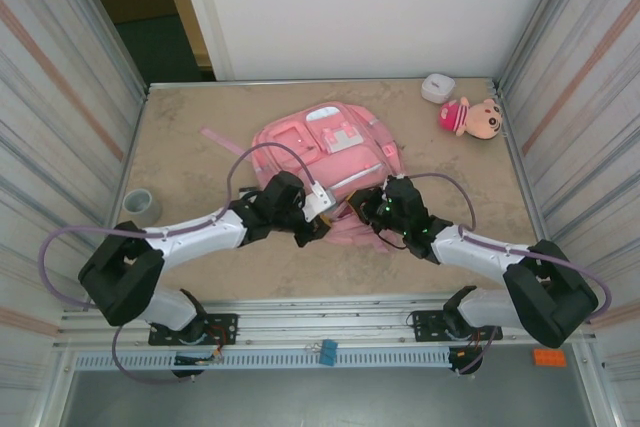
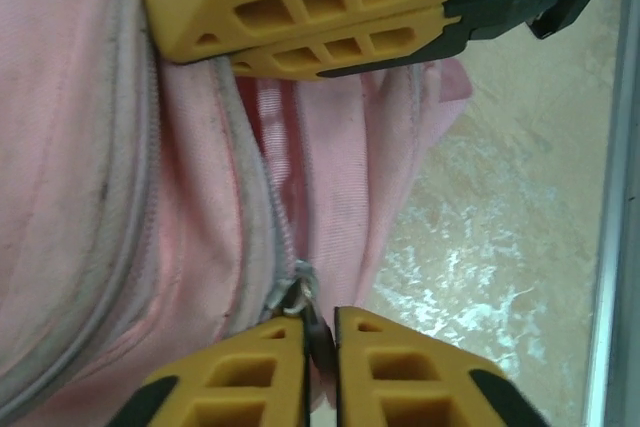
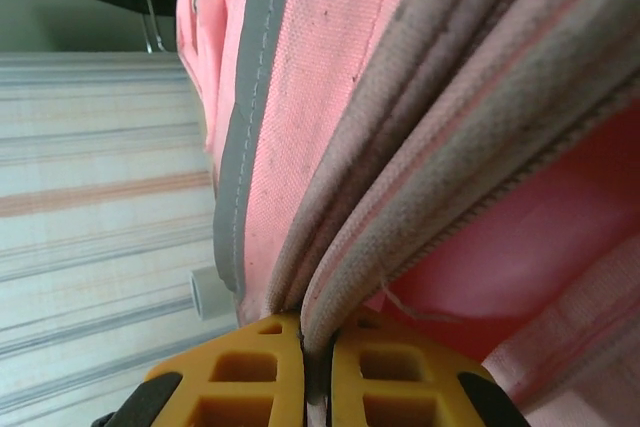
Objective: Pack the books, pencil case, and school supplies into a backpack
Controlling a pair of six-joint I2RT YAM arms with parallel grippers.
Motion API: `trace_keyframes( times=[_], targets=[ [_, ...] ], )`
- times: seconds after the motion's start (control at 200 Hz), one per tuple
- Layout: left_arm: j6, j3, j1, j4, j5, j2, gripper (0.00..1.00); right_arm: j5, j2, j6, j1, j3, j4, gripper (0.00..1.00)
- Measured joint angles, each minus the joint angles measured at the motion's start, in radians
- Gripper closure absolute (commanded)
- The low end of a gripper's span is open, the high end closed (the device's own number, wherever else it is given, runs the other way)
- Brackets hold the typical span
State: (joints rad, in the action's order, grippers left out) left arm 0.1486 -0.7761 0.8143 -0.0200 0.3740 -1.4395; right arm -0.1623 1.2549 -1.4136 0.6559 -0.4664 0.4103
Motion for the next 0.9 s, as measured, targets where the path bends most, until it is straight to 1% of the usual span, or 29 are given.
trace_keyframes(
  times=[0.085, 0.18, 0.326, 0.441, 0.531, 0.667, 0.802, 0.837, 0.902],
  targets=[
    [0.009, -0.006, 0.016, 0.011, 0.009, 0.002, 0.68, -0.024, -0.010, 0.034, -0.002, -0.010, -0.031, 0.99],
    [0.051, -0.013, 0.028, 0.018, 0.030, 0.027, 0.57, -0.076, -0.046, 0.105, -0.024, -0.043, -0.126, 0.99],
    [0.197, -0.020, 0.032, -0.010, 0.040, 0.113, 0.40, -0.172, -0.104, 0.273, -0.093, -0.124, -0.306, 1.00],
    [0.312, -0.020, 0.021, -0.038, 0.019, 0.174, 0.30, -0.266, -0.136, 0.392, -0.166, -0.164, -0.430, 1.00],
    [0.401, -0.020, -0.005, -0.045, -0.011, 0.182, 0.24, -0.333, -0.139, 0.476, -0.214, -0.183, -0.517, 1.00],
    [0.512, -0.021, -0.039, -0.041, -0.058, 0.155, 0.20, -0.401, -0.139, 0.566, -0.247, -0.216, -0.607, 1.00],
    [0.584, -0.035, -0.040, -0.027, -0.063, 0.077, 0.20, -0.447, -0.135, 0.626, -0.252, -0.245, -0.656, 1.00],
    [0.590, -0.038, -0.040, -0.019, -0.064, 0.055, 0.23, -0.454, -0.135, 0.639, -0.252, -0.249, -0.663, 1.00],
    [0.589, -0.039, -0.040, 0.000, -0.063, 0.026, 0.34, -0.463, -0.132, 0.655, -0.253, -0.256, -0.676, 1.00]
  ],
)
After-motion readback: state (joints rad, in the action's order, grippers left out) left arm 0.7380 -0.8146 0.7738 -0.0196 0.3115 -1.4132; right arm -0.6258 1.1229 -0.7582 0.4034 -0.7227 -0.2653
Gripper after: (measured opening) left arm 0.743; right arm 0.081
